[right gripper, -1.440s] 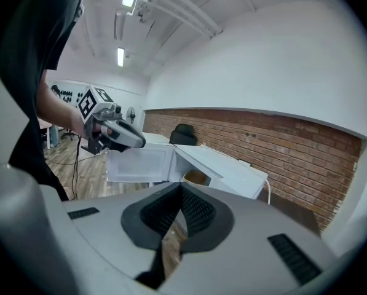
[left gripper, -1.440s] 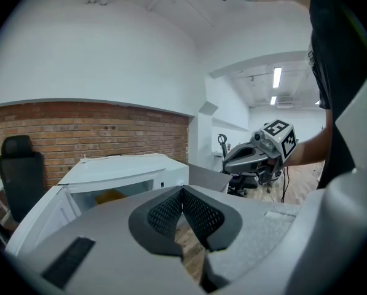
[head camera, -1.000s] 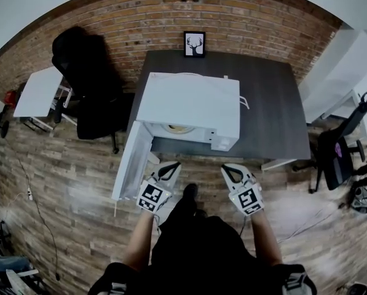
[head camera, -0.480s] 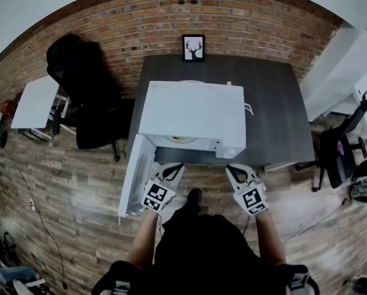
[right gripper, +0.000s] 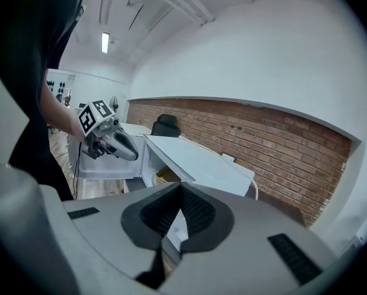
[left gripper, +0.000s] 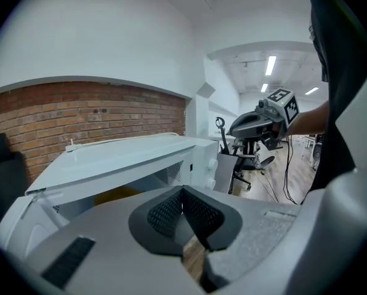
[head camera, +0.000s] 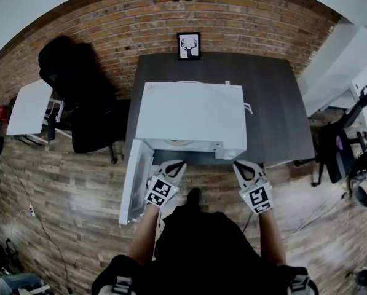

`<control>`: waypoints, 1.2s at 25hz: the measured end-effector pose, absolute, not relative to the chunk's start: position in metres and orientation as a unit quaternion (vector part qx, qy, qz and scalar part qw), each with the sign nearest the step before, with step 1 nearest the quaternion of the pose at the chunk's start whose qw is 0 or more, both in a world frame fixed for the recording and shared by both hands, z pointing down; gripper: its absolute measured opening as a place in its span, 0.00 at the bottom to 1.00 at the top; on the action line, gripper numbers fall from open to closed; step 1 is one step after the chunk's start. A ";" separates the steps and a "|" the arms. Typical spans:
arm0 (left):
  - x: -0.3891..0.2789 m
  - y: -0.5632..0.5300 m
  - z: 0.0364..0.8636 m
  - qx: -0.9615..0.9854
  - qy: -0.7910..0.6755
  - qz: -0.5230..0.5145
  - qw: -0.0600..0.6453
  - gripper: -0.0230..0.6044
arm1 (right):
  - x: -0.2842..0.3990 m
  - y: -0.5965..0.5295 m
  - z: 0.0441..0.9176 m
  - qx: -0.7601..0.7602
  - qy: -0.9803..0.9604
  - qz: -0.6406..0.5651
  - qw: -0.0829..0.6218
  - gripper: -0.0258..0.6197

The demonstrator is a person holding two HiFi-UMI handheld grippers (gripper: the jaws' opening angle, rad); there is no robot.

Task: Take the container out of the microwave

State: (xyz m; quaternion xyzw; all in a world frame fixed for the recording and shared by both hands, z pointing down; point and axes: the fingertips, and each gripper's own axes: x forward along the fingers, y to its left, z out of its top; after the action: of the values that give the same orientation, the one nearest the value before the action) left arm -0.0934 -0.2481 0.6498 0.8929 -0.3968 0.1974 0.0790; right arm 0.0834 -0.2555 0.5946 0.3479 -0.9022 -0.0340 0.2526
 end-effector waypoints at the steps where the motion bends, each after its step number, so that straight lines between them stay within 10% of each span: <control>1: -0.094 -0.251 0.653 0.893 -0.396 0.199 0.080 0.04 | 0.085 -0.256 0.597 0.349 -0.901 -0.033 0.255 0.04; 30: -0.129 -0.330 0.753 0.868 -0.389 0.307 0.038 0.04 | 0.094 -0.291 0.607 0.394 -0.878 -0.016 0.271 0.04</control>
State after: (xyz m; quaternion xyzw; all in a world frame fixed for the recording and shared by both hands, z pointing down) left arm -0.1285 -0.3304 0.7525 0.8677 -0.3888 0.3074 0.0383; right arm 0.0943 -0.2911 0.6066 0.3944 -0.8779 -0.0162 0.2710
